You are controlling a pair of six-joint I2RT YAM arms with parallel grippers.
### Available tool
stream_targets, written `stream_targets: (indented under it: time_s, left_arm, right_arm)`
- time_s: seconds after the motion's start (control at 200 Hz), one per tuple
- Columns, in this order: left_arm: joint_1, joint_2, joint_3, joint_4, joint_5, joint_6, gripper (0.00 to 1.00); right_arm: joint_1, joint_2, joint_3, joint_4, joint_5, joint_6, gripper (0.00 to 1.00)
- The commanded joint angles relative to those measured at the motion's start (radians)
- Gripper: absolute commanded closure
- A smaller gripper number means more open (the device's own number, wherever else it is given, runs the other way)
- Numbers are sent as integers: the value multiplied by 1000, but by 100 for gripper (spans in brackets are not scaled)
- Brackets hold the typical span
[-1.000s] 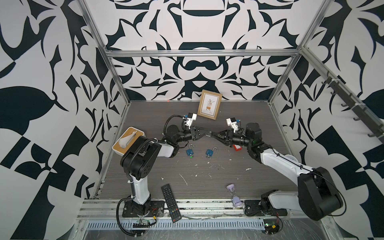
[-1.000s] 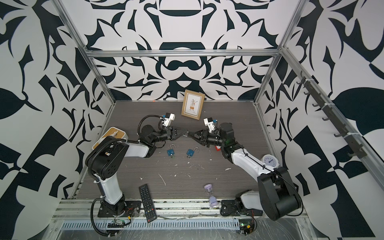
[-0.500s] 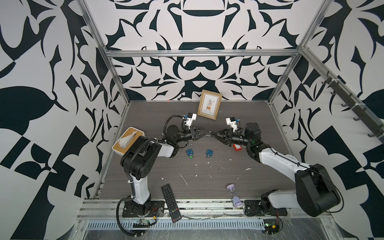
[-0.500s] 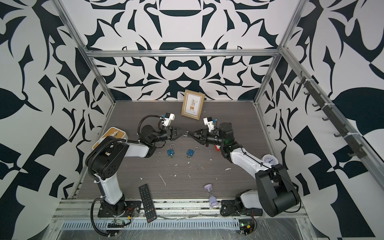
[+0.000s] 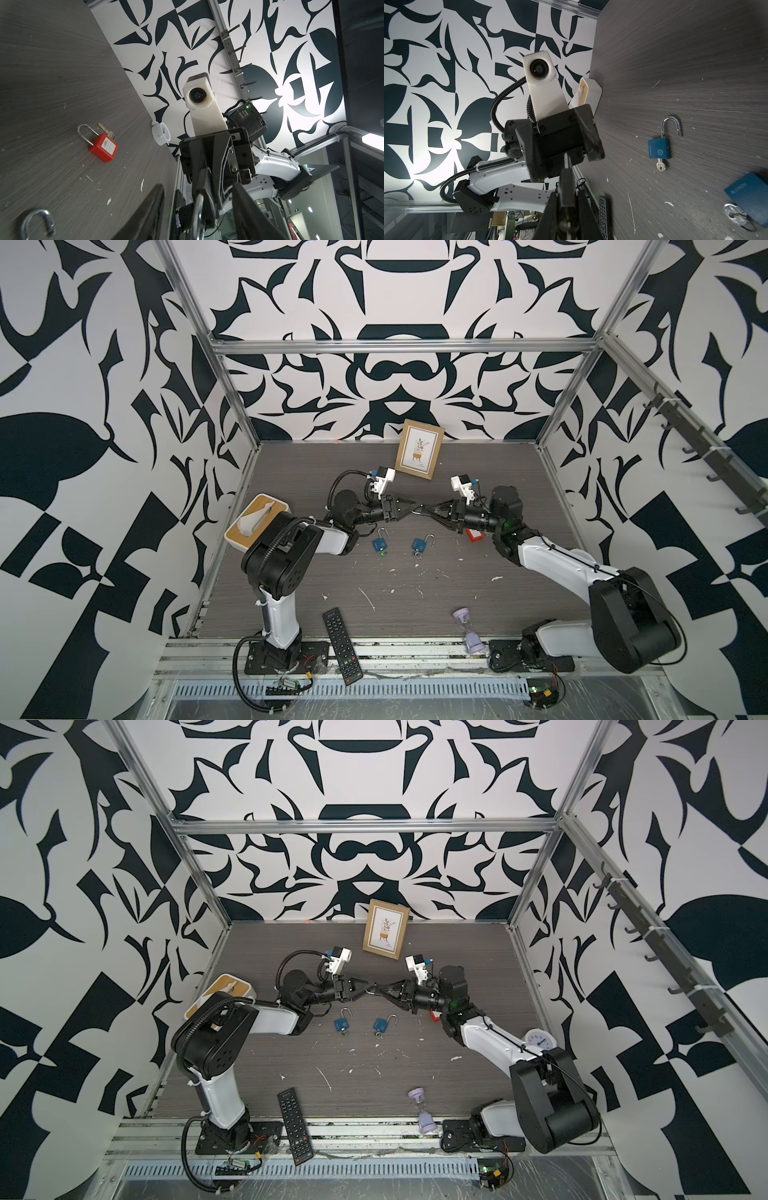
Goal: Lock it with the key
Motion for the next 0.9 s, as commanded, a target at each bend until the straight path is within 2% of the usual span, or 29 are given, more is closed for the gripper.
stream_targets:
  time_s: [0.0,0.175,0.46,0.705,0.895]
  left_arm:
    - [0,-10,15,31,42,9,46]
    - [-2,-17,-7,31,38,10,58]
    - [-2,-22,-12,30,29,-2,69]
    - [-2,-13,-12,30,27,-8,75]
    - [-2,2,-16,30,28,-14,76]
  right_arm:
    - [-8,-31,23,26,-39,-28,100]
    - [-15,-36,26,-8,-34,-52,100]
    - [-16,-47,40,-74,-28,-111,100]
    - [-21,-80,55,-124,-10,-152,100]
    - [-27,-95,57,-130,-1,-163,100]
